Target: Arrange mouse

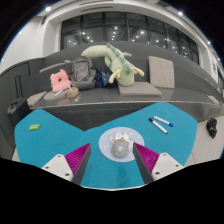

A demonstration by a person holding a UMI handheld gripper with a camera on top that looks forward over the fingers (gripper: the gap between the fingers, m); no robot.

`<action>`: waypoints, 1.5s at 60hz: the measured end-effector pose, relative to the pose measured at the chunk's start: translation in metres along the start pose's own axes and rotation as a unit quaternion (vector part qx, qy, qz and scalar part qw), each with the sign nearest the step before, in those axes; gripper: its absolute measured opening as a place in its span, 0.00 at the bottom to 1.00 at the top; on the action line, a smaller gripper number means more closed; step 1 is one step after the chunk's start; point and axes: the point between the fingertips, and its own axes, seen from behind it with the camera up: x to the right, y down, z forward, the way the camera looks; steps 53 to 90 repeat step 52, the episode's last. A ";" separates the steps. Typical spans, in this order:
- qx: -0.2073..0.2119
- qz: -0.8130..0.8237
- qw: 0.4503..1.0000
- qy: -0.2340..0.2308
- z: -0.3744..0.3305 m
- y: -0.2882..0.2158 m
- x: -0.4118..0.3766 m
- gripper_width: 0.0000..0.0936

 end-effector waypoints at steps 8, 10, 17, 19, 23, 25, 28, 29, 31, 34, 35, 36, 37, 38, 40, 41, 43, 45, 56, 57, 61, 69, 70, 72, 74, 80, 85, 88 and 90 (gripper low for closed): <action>0.010 0.001 1.000 0.016 -0.121 0.012 -0.028 0.91; 0.008 0.003 1.000 0.019 -0.147 0.021 -0.034 0.91; 0.010 0.001 1.000 0.020 -0.214 0.051 -0.062 0.91; 0.007 -0.001 1.000 0.021 -0.228 0.064 -0.067 0.91; -0.001 0.000 1.000 0.030 -0.250 0.085 -0.076 0.91; -0.004 0.001 1.000 0.029 -0.258 0.094 -0.082 0.91; -0.004 0.002 1.000 0.030 -0.268 0.107 -0.089 0.91; -0.005 0.000 1.000 0.030 -0.269 0.109 -0.091 0.91; -0.006 -0.006 1.000 0.027 -0.272 0.113 -0.095 0.91; -0.007 -0.017 0.999 0.030 -0.276 0.118 -0.099 0.91; -0.006 -0.021 0.999 0.031 -0.278 0.119 -0.101 0.91; -0.005 -0.026 0.999 0.032 -0.280 0.120 -0.103 0.91; -0.003 -0.031 0.999 0.033 -0.281 0.121 -0.104 0.91; 0.000 -0.034 0.999 0.034 -0.281 0.123 -0.107 0.91; 0.000 -0.033 0.999 0.033 -0.285 0.124 -0.112 0.91; -0.002 -0.032 0.999 0.031 -0.285 0.126 -0.113 0.91; -0.007 -0.034 0.999 0.031 -0.286 0.128 -0.116 0.91; -0.007 -0.038 0.999 0.033 -0.287 0.129 -0.117 0.91; 0.002 -0.044 0.998 0.050 -0.286 0.126 -0.116 0.91; 0.002 -0.044 0.998 0.050 -0.286 0.126 -0.116 0.91; 0.002 -0.044 0.998 0.050 -0.286 0.126 -0.116 0.91; 0.002 -0.044 0.998 0.050 -0.286 0.126 -0.116 0.91; 0.002 -0.044 0.998 0.050 -0.286 0.126 -0.116 0.91; 0.002 -0.044 0.998 0.050 -0.286 0.126 -0.116 0.91; 0.002 -0.044 0.998 0.050 -0.286 0.126 -0.116 0.91; 0.002 -0.044 0.998 0.050 -0.286 0.126 -0.116 0.91; 0.002 -0.044 0.998 0.050 -0.286 0.126 -0.116 0.91; 0.002 -0.044 0.998 0.050 -0.286 0.126 -0.116 0.91; 0.002 -0.044 0.998 0.050 -0.286 0.126 -0.116 0.91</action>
